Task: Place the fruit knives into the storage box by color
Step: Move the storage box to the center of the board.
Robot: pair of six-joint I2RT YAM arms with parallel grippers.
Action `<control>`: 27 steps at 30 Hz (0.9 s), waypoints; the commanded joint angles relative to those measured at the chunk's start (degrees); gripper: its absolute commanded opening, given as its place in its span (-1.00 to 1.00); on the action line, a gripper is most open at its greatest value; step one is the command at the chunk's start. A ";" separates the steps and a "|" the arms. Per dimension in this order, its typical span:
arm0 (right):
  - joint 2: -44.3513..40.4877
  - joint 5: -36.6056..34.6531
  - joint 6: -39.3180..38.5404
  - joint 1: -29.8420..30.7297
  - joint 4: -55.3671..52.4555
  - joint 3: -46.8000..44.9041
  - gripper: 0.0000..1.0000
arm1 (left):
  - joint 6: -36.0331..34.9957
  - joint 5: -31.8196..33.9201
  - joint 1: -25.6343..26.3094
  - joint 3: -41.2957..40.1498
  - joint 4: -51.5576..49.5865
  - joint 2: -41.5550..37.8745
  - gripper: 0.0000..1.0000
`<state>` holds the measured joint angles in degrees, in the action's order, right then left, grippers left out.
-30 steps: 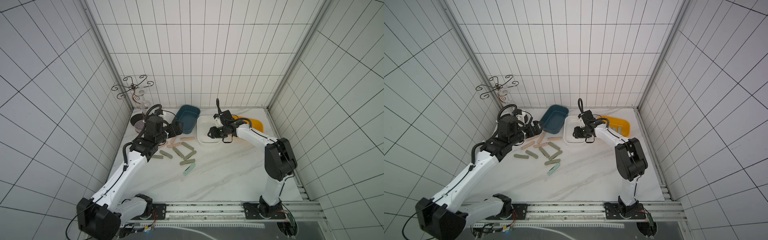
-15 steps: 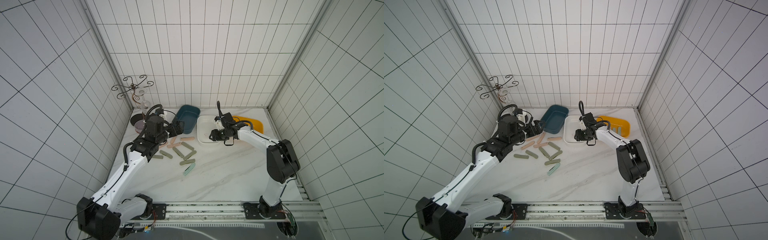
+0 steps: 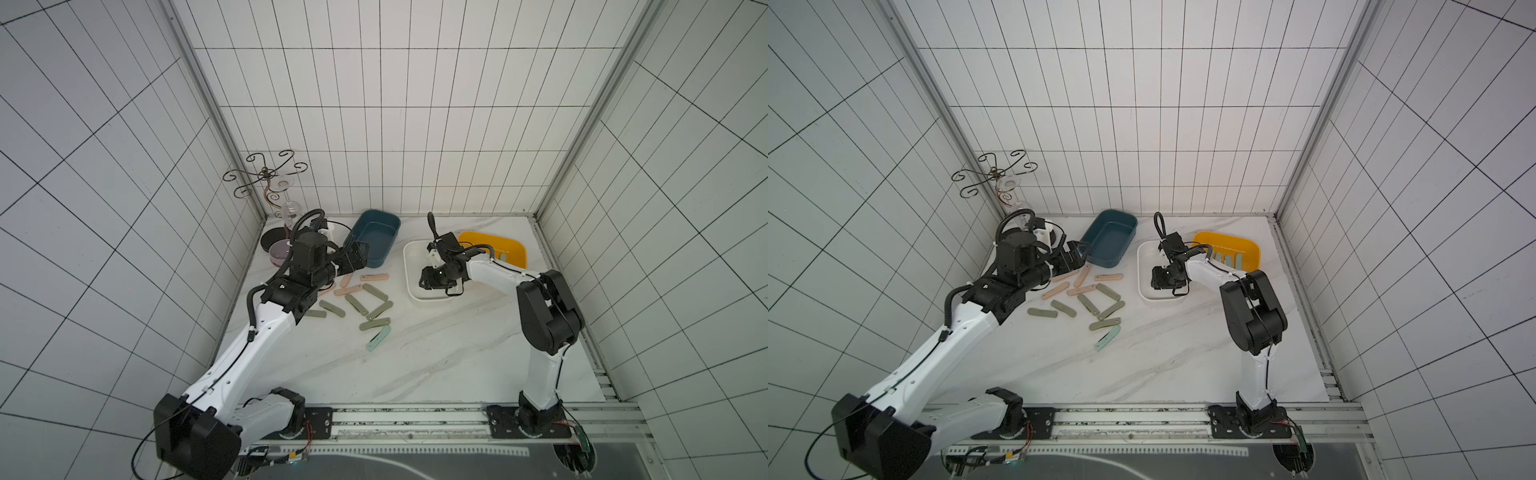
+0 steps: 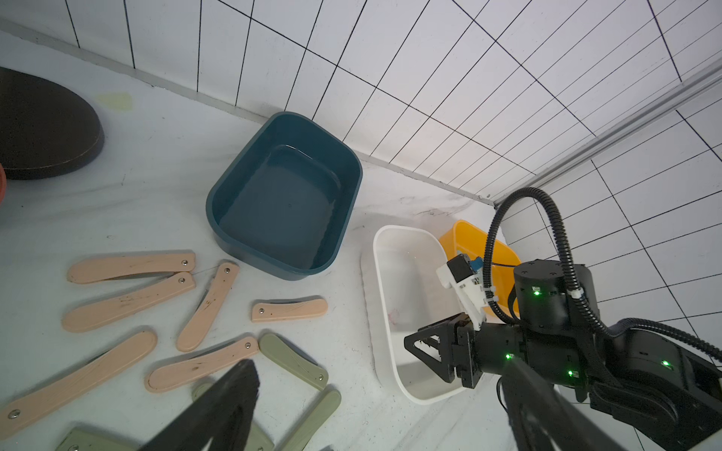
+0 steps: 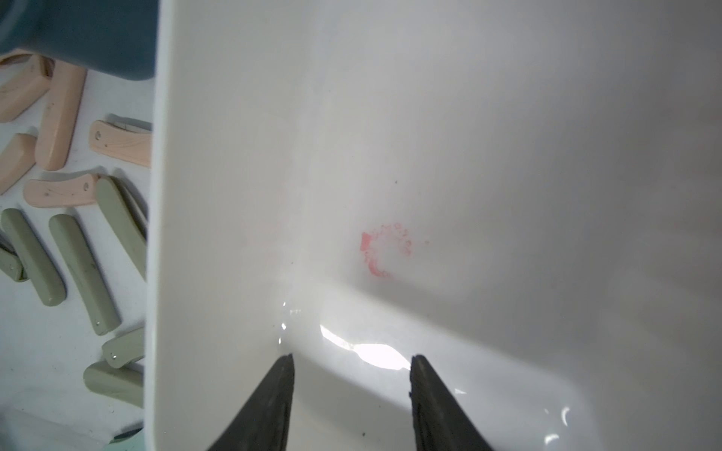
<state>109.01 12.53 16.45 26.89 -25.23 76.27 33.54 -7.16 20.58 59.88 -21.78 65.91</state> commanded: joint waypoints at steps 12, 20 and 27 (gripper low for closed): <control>-15.71 -1.21 -0.88 -5.34 -1.13 -19.15 0.02 | 0.65 -0.18 0.45 0.86 1.20 0.35 0.95; -20.53 -1.99 0.25 -13.99 -1.69 -23.87 0.08 | 1.04 -0.68 0.54 0.95 1.79 0.88 0.95; -18.72 -3.40 -0.19 -20.00 -1.15 -23.59 0.10 | 0.98 -0.75 0.60 1.05 1.97 1.02 0.95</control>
<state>89.47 10.55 16.60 8.38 -25.71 54.76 34.04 -7.57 20.95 59.88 -21.34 66.67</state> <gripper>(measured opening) 0.546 0.973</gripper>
